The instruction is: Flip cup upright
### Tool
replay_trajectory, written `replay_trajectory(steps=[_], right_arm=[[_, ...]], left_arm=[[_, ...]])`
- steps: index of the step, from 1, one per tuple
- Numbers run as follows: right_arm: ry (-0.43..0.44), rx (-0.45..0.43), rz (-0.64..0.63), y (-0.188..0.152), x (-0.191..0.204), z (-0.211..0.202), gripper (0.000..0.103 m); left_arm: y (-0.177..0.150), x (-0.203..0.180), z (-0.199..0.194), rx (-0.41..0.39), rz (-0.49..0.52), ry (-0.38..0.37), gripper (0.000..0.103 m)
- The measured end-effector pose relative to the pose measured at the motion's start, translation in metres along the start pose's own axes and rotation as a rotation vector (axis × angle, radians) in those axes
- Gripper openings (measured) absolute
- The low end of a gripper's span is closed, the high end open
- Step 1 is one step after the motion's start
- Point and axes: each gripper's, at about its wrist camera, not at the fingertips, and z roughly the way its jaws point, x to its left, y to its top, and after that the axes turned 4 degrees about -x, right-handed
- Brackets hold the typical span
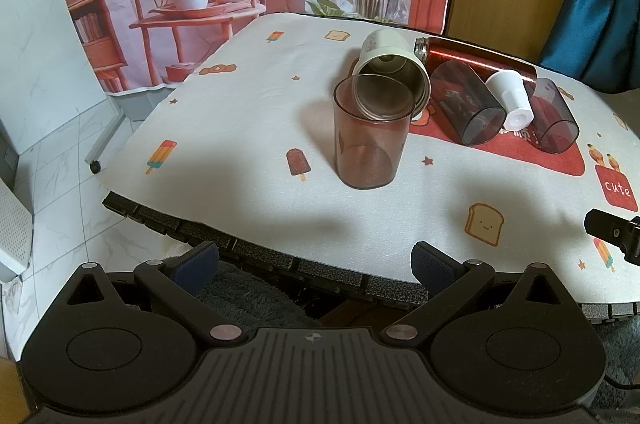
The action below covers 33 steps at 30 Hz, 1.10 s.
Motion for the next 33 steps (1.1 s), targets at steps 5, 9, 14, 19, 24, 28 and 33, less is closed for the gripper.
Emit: replay_trajectory(steps=[5,9,14,19,24,28,33], right_arm=[[-0.001,0.001,0.001,-0.0002,0.0002,0.0000,0.103],[-0.001,0.002,0.002,-0.0015,0.0001,0.0010,0.103],[-0.001,0.004,0.003,-0.0021,-0.0001,0.0014,0.103],[-0.001,0.005,0.003,-0.0026,-0.0005,0.0019,0.103],[-0.001,0.004,0.003,-0.0024,-0.0006,0.0018,0.103],[-0.001,0.006,0.003,-0.0030,-0.0003,0.0018,0.103],[-0.001,0.007,0.004,-0.0032,-0.0005,0.0023,0.103]], left_arm=[[0.0000,0.0000,0.0000,0.000,0.000,0.000,0.103],[0.0000,0.0015,-0.0001,0.000,-0.007,0.005,0.103],[-0.0001,0.0018,-0.0003,0.002,-0.012,0.006,0.103],[0.0003,0.0012,0.0001,0.004,-0.015,0.007,0.103],[0.0006,0.0008,-0.0001,0.005,-0.015,0.010,0.103],[0.0003,0.0009,0.0004,0.006,-0.019,0.011,0.103],[0.0002,0.0004,0.0011,0.008,-0.015,0.015,0.103]])
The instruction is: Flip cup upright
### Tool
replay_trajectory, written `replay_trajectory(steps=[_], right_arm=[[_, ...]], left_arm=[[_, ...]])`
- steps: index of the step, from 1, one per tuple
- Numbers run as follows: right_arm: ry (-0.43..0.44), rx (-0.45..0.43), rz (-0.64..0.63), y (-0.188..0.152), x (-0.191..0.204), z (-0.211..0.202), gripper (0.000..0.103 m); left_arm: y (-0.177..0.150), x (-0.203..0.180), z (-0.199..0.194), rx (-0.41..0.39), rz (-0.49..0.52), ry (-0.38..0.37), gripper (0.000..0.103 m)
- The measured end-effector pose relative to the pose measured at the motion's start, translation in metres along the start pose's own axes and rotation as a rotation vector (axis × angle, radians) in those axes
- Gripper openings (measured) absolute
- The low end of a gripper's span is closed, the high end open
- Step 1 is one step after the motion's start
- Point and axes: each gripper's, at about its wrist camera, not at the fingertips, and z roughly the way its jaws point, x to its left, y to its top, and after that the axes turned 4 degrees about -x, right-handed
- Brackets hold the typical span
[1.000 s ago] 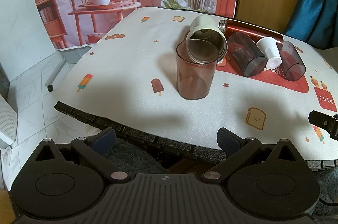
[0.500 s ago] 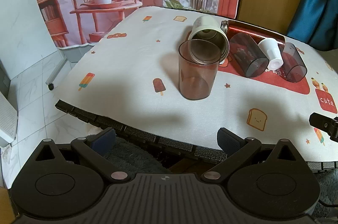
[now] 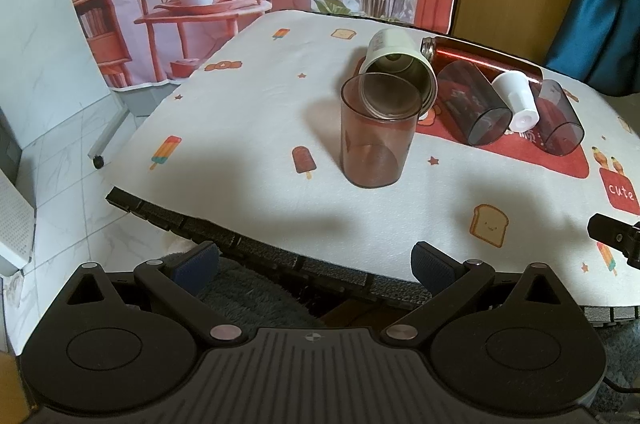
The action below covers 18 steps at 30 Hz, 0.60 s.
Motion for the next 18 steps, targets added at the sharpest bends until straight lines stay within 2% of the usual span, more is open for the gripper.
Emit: replay_trajectory(steps=[18], right_arm=[[0.002,0.003,0.000,-0.0011,-0.0004,0.0012,0.103]], left_arm=[[-0.0003,0.0006,-0.0002,0.000,-0.010,-0.010,0.103]])
